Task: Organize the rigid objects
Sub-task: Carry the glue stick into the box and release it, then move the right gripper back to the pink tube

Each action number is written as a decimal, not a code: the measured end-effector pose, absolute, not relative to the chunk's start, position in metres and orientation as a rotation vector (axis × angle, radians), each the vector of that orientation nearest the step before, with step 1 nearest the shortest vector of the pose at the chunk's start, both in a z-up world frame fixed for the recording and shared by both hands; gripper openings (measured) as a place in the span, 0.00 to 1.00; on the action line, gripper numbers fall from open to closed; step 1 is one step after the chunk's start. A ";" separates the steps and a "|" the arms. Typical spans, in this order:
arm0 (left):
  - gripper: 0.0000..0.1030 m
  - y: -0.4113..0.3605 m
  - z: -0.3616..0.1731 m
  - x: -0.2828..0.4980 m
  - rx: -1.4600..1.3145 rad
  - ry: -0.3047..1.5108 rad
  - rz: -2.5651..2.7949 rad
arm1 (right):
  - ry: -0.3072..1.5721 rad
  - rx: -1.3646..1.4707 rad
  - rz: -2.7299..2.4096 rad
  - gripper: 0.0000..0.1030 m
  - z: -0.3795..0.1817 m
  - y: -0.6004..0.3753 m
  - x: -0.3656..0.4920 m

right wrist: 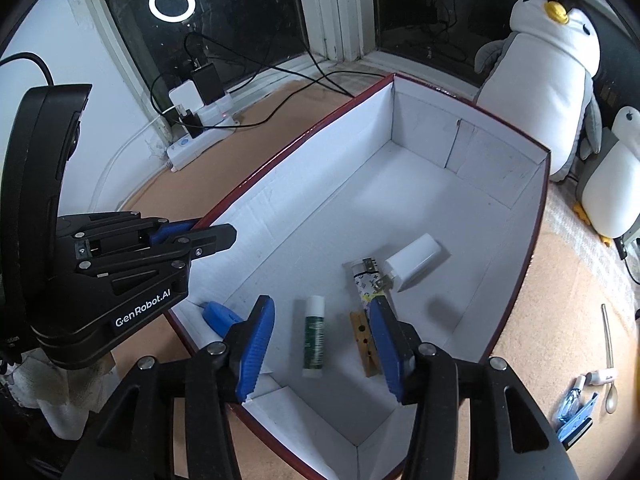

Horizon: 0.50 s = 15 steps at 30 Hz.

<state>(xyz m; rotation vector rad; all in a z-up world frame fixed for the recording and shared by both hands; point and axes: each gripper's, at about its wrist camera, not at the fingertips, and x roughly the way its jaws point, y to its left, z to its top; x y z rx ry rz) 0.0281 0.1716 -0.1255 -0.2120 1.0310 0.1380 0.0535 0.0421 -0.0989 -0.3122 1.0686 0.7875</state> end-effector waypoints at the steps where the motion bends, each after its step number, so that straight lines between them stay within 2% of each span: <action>1: 0.08 0.172 -0.126 0.028 -0.212 1.031 0.138 | 1.066 -0.310 0.785 0.46 -0.098 0.041 0.054; 15: 0.08 0.168 -0.123 0.031 -0.180 1.044 0.154 | 1.013 -0.229 0.724 0.51 -0.079 0.002 0.064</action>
